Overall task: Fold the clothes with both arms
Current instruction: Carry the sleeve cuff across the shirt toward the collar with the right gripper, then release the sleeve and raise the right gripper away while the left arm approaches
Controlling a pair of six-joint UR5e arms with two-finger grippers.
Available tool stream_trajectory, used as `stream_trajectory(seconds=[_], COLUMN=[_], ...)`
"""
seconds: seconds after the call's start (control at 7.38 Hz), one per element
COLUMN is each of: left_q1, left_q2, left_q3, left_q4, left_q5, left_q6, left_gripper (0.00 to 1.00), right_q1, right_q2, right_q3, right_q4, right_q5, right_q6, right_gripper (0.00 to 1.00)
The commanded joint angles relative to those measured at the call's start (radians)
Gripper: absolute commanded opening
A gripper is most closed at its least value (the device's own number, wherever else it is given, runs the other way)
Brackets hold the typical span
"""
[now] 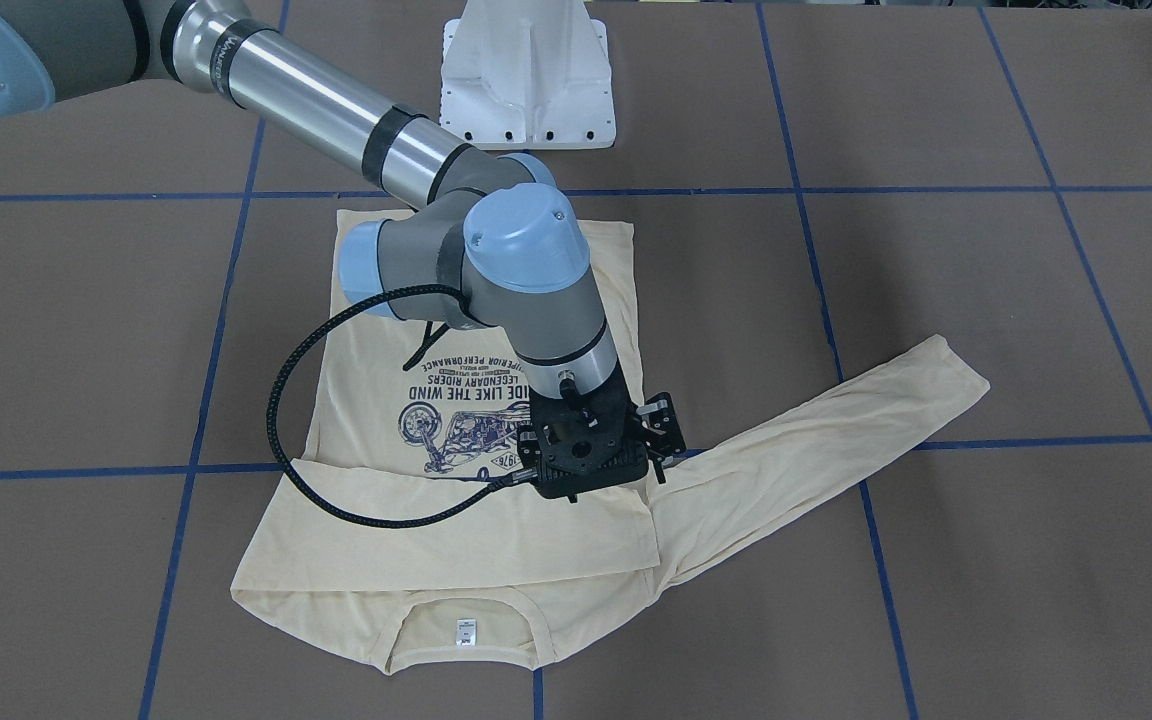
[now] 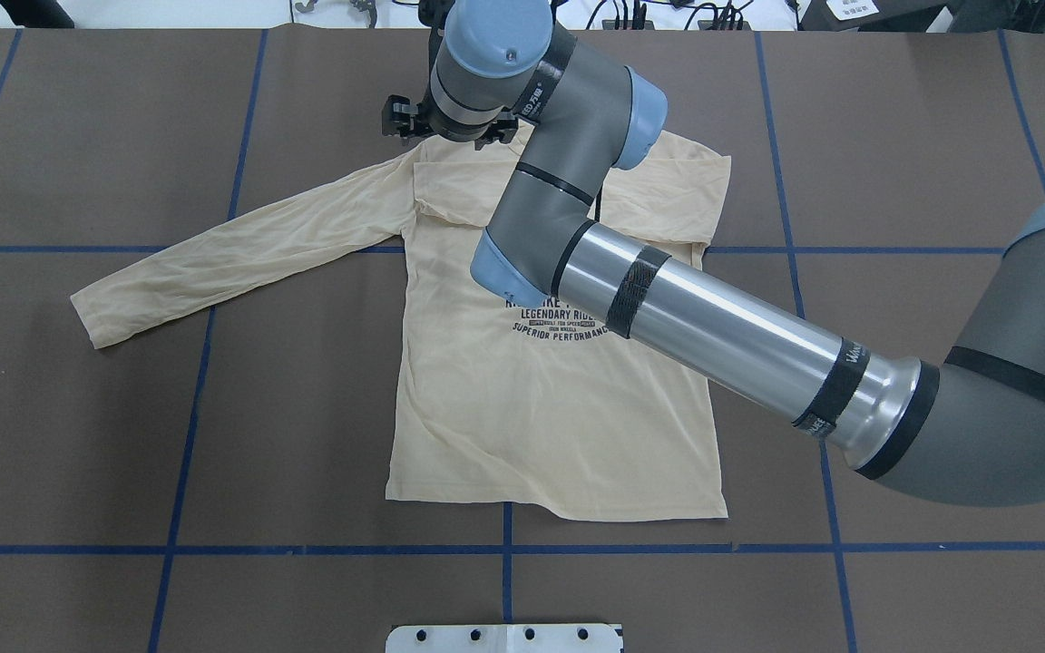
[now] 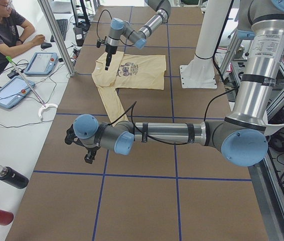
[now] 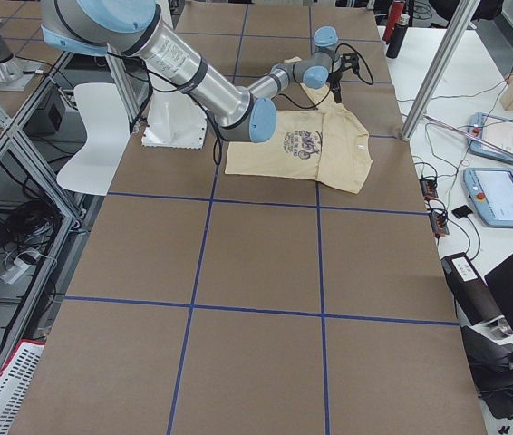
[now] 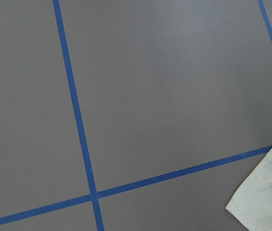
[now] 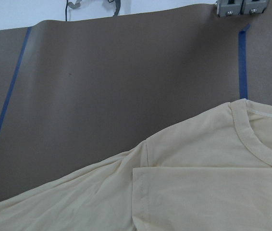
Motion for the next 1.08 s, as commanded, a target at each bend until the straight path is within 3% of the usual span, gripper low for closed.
stream_trajectory(seconds=[0.0, 0.27, 0.41, 0.68, 0.95], left_q1=[0.044, 0.195, 0.271, 0.395, 0.565], left_q2=[-0.001, 0.001, 0.002, 0.057, 0.142], left_q3=[0.01, -0.016, -0.028, -0.152, -0.278], left_q4=[-0.142, -0.319, -0.367, -0.404, -0.408], left_q5=[0.031, 0.262, 0.308, 0.39, 0.563], left_q6=[-0.08, -0.364, -0.513, -0.756, -0.959], left_gripper=[0.99, 1.0, 1.0, 1.0, 1.0], right_q1=[0.006, 0.033, 0.07, 0.124, 0.216], right_q2=[-0.058, -0.158, -0.243, -0.414, -0.501], right_q3=[0.155, 0.284, 0.354, 0.544, 0.676], right_q4=[-0.202, -0.35, -0.39, -0.531, -0.782], right_q5=[0.007, 0.051, 0.106, 0.159, 0.243], right_q6=[0.01, -0.006, -0.036, -0.226, -0.514], right_gripper=[0.99, 1.0, 1.0, 1.0, 1.0])
